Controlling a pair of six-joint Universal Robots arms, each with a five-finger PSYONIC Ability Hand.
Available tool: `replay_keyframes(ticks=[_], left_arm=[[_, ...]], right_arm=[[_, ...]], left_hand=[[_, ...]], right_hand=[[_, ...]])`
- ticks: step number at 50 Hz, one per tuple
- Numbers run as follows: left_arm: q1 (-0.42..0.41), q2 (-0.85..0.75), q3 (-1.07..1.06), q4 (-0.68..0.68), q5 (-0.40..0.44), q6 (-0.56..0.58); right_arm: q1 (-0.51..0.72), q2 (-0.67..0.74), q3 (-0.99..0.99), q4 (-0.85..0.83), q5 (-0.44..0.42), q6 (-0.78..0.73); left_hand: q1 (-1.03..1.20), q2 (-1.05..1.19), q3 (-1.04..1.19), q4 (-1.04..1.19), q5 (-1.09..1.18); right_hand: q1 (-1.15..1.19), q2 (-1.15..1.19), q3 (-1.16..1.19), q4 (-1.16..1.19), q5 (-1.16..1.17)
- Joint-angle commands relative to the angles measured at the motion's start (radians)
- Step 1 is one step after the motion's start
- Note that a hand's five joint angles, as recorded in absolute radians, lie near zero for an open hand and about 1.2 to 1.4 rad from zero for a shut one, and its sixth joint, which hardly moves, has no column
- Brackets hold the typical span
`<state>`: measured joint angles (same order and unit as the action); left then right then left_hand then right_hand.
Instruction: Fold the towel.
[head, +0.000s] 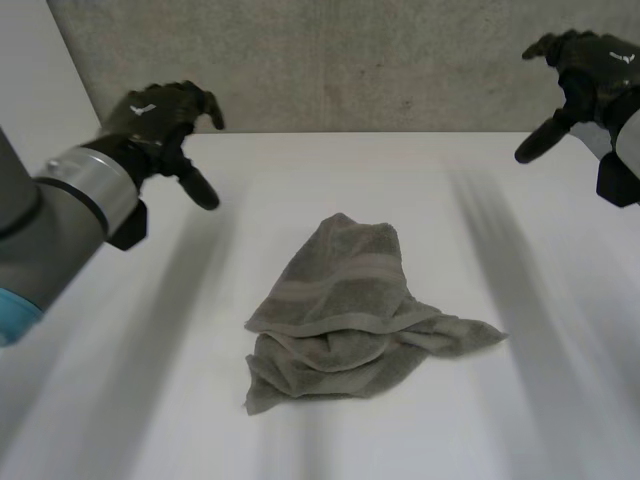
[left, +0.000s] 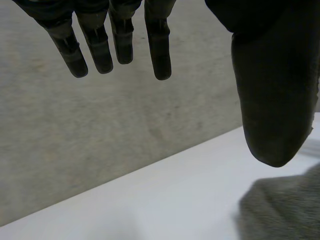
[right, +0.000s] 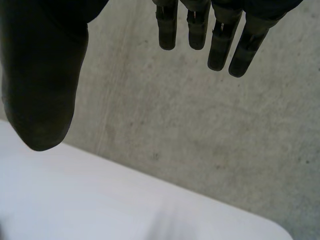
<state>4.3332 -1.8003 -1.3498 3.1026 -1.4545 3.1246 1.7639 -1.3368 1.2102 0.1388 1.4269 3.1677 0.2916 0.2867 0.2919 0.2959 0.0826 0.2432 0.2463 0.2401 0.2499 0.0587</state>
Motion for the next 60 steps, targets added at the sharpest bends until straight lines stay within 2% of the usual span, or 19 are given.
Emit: replay_keyframes(ticks=[1,10,16,22,24,25,26,27,28,29,31,32,33,34,35,38,40,55,60], left_arm=[[-0.144,-0.092,-0.077,0.148,0.051,0.012],[-0.277,-0.250,-0.127,0.254,0.138,0.020],[-0.308,-0.310,-0.127,0.271,0.138,0.037],[-0.314,-0.361,-0.129,0.283,0.135,0.112],[-0.314,-0.366,-0.127,0.287,0.132,0.126],[-0.314,-0.367,-0.127,0.297,0.129,0.133],[-0.314,-0.367,-0.129,0.307,0.126,0.135],[-0.314,-0.367,-0.129,0.307,0.126,0.135],[-0.313,-0.363,-0.129,0.320,0.125,0.134],[-0.313,-0.358,-0.129,0.332,0.118,0.132],[-0.310,-0.352,-0.129,0.338,0.105,0.132],[-0.302,-0.341,-0.127,0.341,0.080,0.132],[-0.302,-0.341,-0.127,0.341,0.080,0.132],[-0.294,-0.326,-0.126,0.343,0.051,0.130],[-0.294,-0.326,-0.126,0.343,0.051,0.130],[-0.238,-0.271,-0.126,0.352,-0.049,0.127],[-0.204,-0.252,-0.124,0.355,-0.066,0.129],[0.048,-0.168,-0.074,0.357,-0.069,0.127],[0.078,-0.195,-0.061,0.357,-0.067,0.129]], right_arm=[[-0.012,-0.030,0.196,0.002,-0.074,-0.144],[-0.014,-0.039,0.523,-0.077,-0.175,-0.281],[-0.011,-0.038,0.620,-0.169,-0.181,-0.291],[0.002,-0.019,0.684,-0.254,-0.166,-0.293],[0.002,0.027,0.687,-0.291,-0.161,-0.290],[0.002,0.027,0.687,-0.291,-0.161,-0.290],[0.002,0.045,0.687,-0.301,-0.160,-0.288],[0.002,0.056,0.687,-0.304,-0.160,-0.287],[0.002,0.056,0.687,-0.304,-0.160,-0.287],[0.002,0.059,0.687,-0.304,-0.163,-0.287],[0.002,0.064,0.687,-0.304,-0.164,-0.288],[0.002,0.073,0.684,-0.303,-0.166,-0.288],[0.002,0.073,0.684,-0.303,-0.166,-0.288],[0.002,0.088,0.678,-0.300,-0.171,-0.288],[0.002,0.100,0.675,-0.298,-0.180,-0.288],[0.006,0.116,0.672,-0.297,-0.183,-0.288],[0.006,0.120,0.670,-0.297,-0.183,-0.288],[0.005,0.078,0.686,-0.349,-0.183,-0.273],[0.011,0.057,0.698,-0.354,-0.184,-0.273]], left_hand=[[-0.055,-0.050,-0.055,-0.059,-0.020],[-0.040,-0.035,-0.040,-0.044,-0.005],[-0.031,-0.026,-0.031,-0.035,0.003],[0.080,0.085,0.080,0.076,0.115],[0.180,0.185,0.180,0.176,0.215],[0.294,0.299,0.293,0.289,0.328],[0.475,0.480,0.475,0.471,0.509],[0.477,0.482,0.477,0.473,0.511],[0.625,0.630,0.625,0.621,0.659],[0.708,0.713,0.708,0.704,0.742],[0.764,0.769,0.764,0.760,0.798],[0.796,0.801,0.796,0.792,0.831],[0.797,0.802,0.797,0.793,0.831],[0.817,0.822,0.817,0.813,0.852],[0.817,0.822,0.817,0.813,0.852],[0.820,0.825,0.820,0.816,0.855],[0.817,0.822,0.817,0.813,0.852],[0.797,0.802,0.797,0.793,0.831],[0.785,0.790,0.785,0.781,0.820]], right_hand=[[-0.069,-0.072,-0.066,-0.075,-0.059],[-0.069,-0.072,-0.066,-0.075,-0.059],[-0.069,-0.072,-0.066,-0.075,-0.059],[0.065,0.062,0.068,0.058,0.075],[0.217,0.214,0.220,0.210,0.227],[0.218,0.214,0.221,0.211,0.228],[0.322,0.319,0.325,0.315,0.332],[0.471,0.468,0.475,0.465,0.481],[0.473,0.470,0.476,0.466,0.483],[0.601,0.598,0.604,0.594,0.611],[0.692,0.689,0.695,0.686,0.702],[0.847,0.844,0.850,0.840,0.857],[0.849,0.846,0.852,0.842,0.859],[1.064,1.061,1.067,1.057,1.074],[1.152,1.149,1.155,1.145,1.162],[1.153,1.150,1.156,1.146,1.163],[1.153,1.150,1.156,1.146,1.163],[1.153,1.150,1.156,1.146,1.163],[1.153,1.150,1.156,1.146,1.163]])
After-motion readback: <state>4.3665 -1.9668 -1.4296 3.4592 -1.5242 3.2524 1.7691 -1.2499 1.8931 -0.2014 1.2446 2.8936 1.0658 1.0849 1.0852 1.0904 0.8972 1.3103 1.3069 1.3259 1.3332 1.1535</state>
